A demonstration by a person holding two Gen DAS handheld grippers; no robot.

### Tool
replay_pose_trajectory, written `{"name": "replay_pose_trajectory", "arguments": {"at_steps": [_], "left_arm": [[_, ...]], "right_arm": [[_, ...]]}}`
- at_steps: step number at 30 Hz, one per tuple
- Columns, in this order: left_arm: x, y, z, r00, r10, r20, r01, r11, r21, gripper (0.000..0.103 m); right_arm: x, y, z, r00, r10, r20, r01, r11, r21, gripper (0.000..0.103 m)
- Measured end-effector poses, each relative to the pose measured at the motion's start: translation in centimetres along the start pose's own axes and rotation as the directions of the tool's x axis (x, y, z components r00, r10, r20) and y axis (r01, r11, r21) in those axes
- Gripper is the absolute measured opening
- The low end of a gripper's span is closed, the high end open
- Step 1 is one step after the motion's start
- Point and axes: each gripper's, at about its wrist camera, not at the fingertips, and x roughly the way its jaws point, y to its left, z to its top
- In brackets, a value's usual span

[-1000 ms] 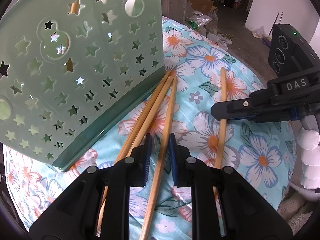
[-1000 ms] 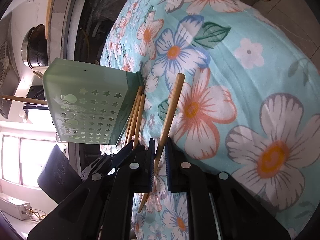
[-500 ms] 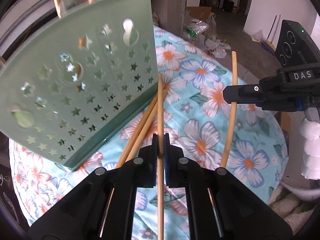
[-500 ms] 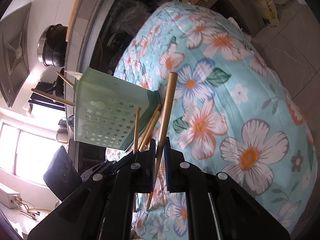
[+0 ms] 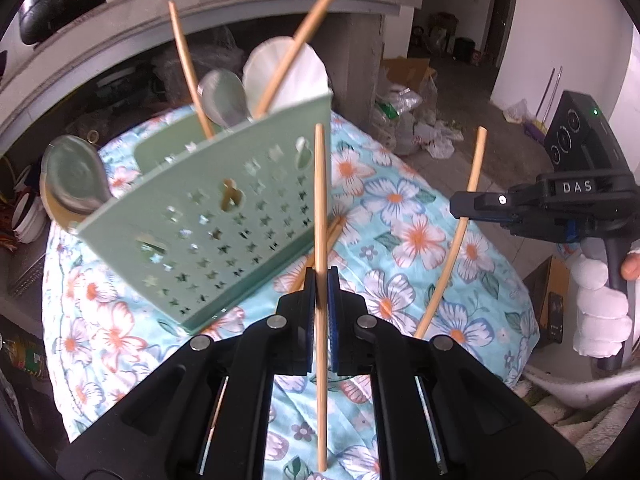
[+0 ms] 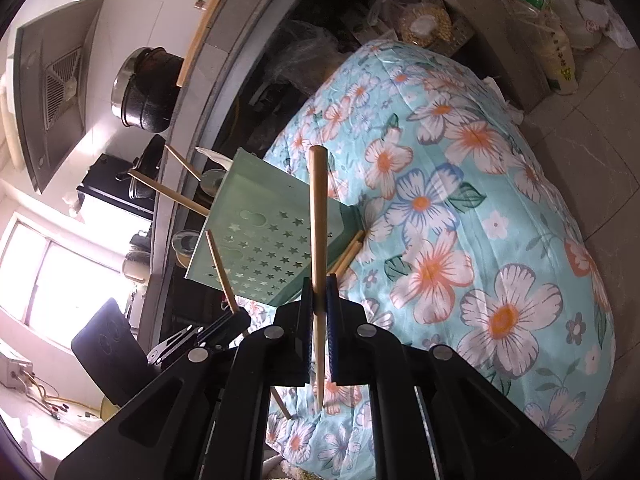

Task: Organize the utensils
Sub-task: 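Lift the chopstick with the left tool while the right tool lifts its chopstick, then carry both held chopsticks up over the green holder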

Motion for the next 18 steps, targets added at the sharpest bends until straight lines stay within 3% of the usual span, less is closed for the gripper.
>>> {"name": "replay_pose_trajectory", "arguments": {"at_steps": [9, 18], "left_arm": [[-2.1, 0.1, 0.7, 0.999, 0.003, 0.043, -0.002, 1.0, -0.02, 0.005], [0.3, -0.6, 0.0, 0.999, -0.034, -0.028, 0.034, 0.999, -0.02, 0.005]], "right_arm": [[-0.6, 1.5, 0.2, 1.0, 0.019, 0.017, -0.018, 0.999, -0.046, 0.006], [-0.7, 1.0, 0.3, 1.0, 0.013, 0.01, -0.013, 0.999, -0.032, 0.006]]}}
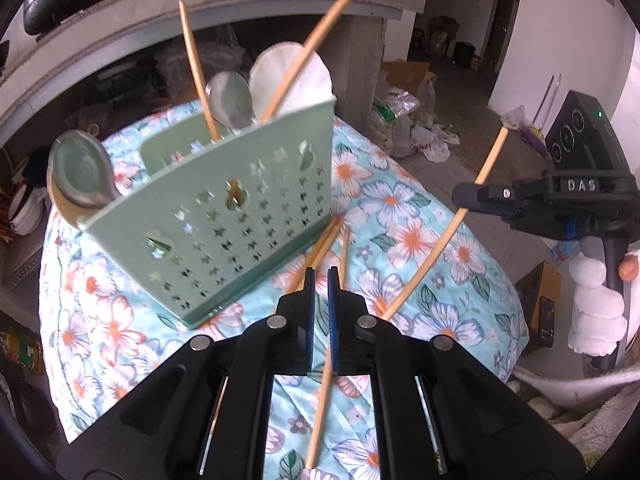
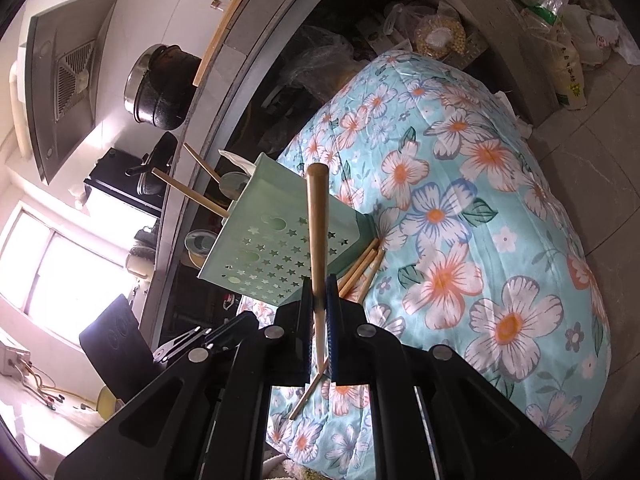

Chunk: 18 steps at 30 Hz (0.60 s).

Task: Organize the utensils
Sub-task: 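Carry both held chopsticks up over the green holder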

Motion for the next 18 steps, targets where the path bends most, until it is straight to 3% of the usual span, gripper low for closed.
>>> {"name": "replay_pose_trajectory", "arguments": {"at_steps": [6, 11, 18], "left_arm": [[2.5, -0.4, -0.5, 0.997, -0.038, -0.063, 0.038, 0.999, -0.002, 0.008], [4.8, -1.0, -0.4, 0.991, -0.08, -0.109, 0.082, 0.996, 0.019, 0.02], [9.4, -2.0, -0.3, 0.979, -0.049, -0.198, 0.065, 0.995, 0.072, 0.021]], "right_arm": [[-1.3, -1.2, 0.2, 1.0, -0.006, 0.023, 0.006, 1.0, 0.022, 0.006], [-2.9, -1.7, 0.8, 0.998, -0.021, 0.066, 0.019, 1.0, 0.024, 0.006], [-4.4, -2.2, 1.3, 0.994, -0.048, 0.102, 0.046, 0.999, 0.021, 0.006]]}}
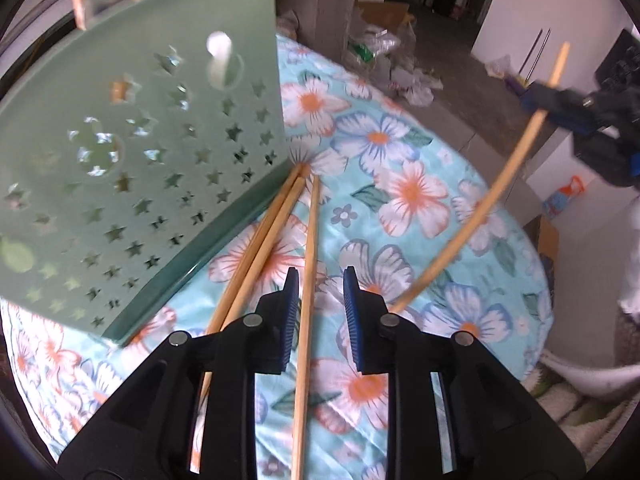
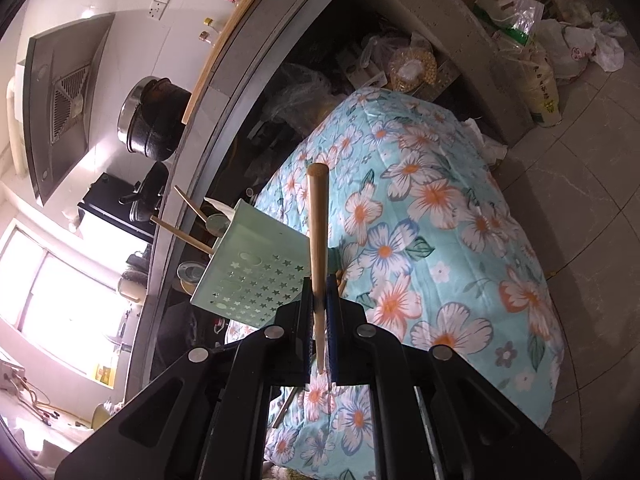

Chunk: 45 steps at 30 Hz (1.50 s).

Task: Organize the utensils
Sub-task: 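Carry both held chopsticks up over the green holder, then drop the left tool's chopstick into the green holder while the right tool lowers its chopstick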

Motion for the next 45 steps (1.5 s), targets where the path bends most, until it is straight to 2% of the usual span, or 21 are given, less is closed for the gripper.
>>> {"name": "replay_pose_trajectory", "arguments": {"at_steps": [6, 9, 11, 14, 18, 25, 28, 34, 45], "left_arm": [[2.5, -0.5, 0.4, 0.999, 0.03, -0.045, -0.029, 0.999, 0.034, 0.021], [2.8, -0.7, 0.6, 0.998, 0.051, -0.038, -0.049, 0.998, 0.045, 0.015], [2.8, -0.8, 0.8, 0.998, 0.059, -0.033, -0.057, 0.997, 0.05, 0.006], [2.5, -0.9, 0.8, 0.998, 0.065, -0.022, -0.064, 0.996, 0.055, 0.006], [0.8, -1.4, 0.8, 0.998, 0.067, 0.006, -0.068, 0.996, 0.05, 0.006], [-5.3, -1.8, 0.7, 0.991, 0.026, 0.132, -0.028, 1.0, 0.012, 0.006], [-8.7, -1.2, 0.4, 0.979, 0.006, 0.204, -0.003, 1.0, -0.016, 0.006], [-15.2, 1.1, 0.3, 0.937, 0.009, 0.348, 0.021, 0.996, -0.083, 0.006], [-22.2, 3.9, 0.4, 0.859, 0.067, 0.507, 0.012, 0.989, -0.151, 0.006]], "right_arm": [[-1.1, -0.4, 0.3, 0.999, -0.02, 0.031, 0.02, 1.0, -0.009, 0.006], [-1.3, -0.6, 0.3, 0.999, -0.021, 0.038, 0.021, 1.0, -0.007, 0.006], [-1.4, -0.6, 0.4, 0.999, -0.019, 0.04, 0.02, 1.0, -0.006, 0.006], [-1.4, -0.7, 0.3, 0.999, -0.018, 0.041, 0.018, 1.0, -0.005, 0.006], [-1.6, -0.4, 0.3, 0.999, -0.012, 0.043, 0.012, 1.0, -0.012, 0.006], [-1.9, 0.9, 0.2, 0.999, 0.007, 0.052, -0.004, 0.999, -0.044, 0.006], [-2.1, 1.4, 0.2, 0.998, 0.014, 0.055, -0.011, 0.998, -0.057, 0.006], [-2.0, 2.5, 0.2, 0.998, 0.028, 0.053, -0.023, 0.997, -0.08, 0.006], [-1.7, 4.3, 0.2, 0.998, 0.044, 0.044, -0.039, 0.992, -0.121, 0.006]]}}
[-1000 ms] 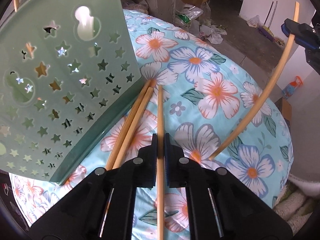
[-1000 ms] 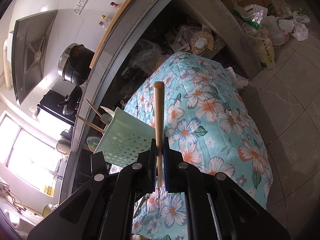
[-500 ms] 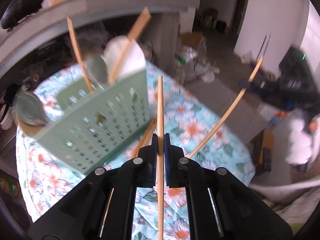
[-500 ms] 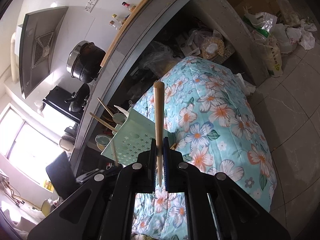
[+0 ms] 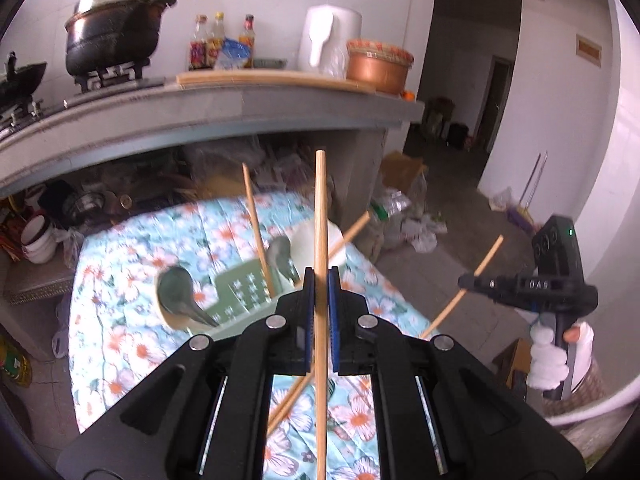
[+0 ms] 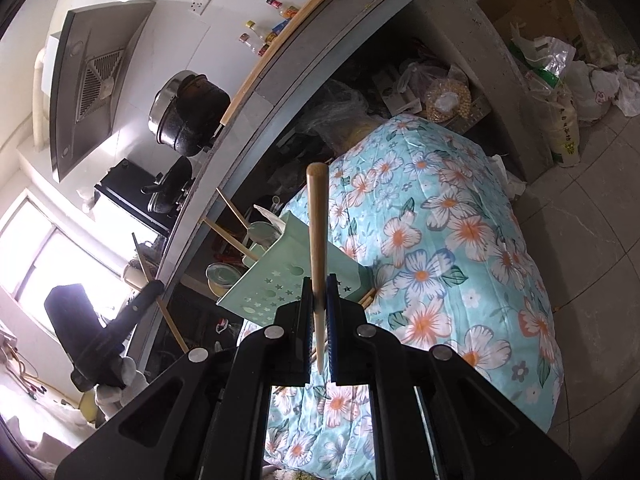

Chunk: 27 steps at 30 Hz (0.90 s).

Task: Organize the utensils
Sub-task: 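Drop the left tool's chopstick into the green holder while the right tool lowers its chopstick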

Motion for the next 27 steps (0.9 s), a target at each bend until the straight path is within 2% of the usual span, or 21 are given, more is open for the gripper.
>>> {"name": "replay_pose_trajectory", "arguments": {"at_steps": [7, 12, 15, 21, 27], "left_arm": [[-2.5, 0.8, 2.9, 0.991, 0.027, 0.134, -0.025, 0.999, -0.022, 0.006], [-3.9, 1.9, 5.6, 0.967, 0.059, 0.25, -0.044, 0.997, -0.064, 0.006], [-3.5, 2.9, 6.9, 0.954, 0.08, 0.291, -0.05, 0.993, -0.107, 0.006], [-1.6, 5.3, 8.2, 0.929, 0.142, 0.342, -0.079, 0.978, -0.193, 0.006], [2.5, 7.2, 8.4, 0.931, 0.158, 0.329, -0.073, 0.964, -0.257, 0.006]], "right_arm": [[0.3, 1.0, 0.1, 1.0, 0.013, -0.007, -0.013, 1.0, -0.023, 0.006], [0.5, 1.3, 0.2, 1.0, 0.019, -0.011, -0.019, 0.999, -0.027, 0.006], [0.7, 1.4, 0.3, 1.0, 0.018, -0.019, -0.018, 0.999, -0.026, 0.006], [1.1, 1.5, 0.5, 1.0, 0.011, -0.022, -0.011, 1.0, -0.025, 0.006], [1.5, 1.4, 0.8, 1.0, 0.003, -0.025, -0.003, 1.0, -0.02, 0.006]]}}
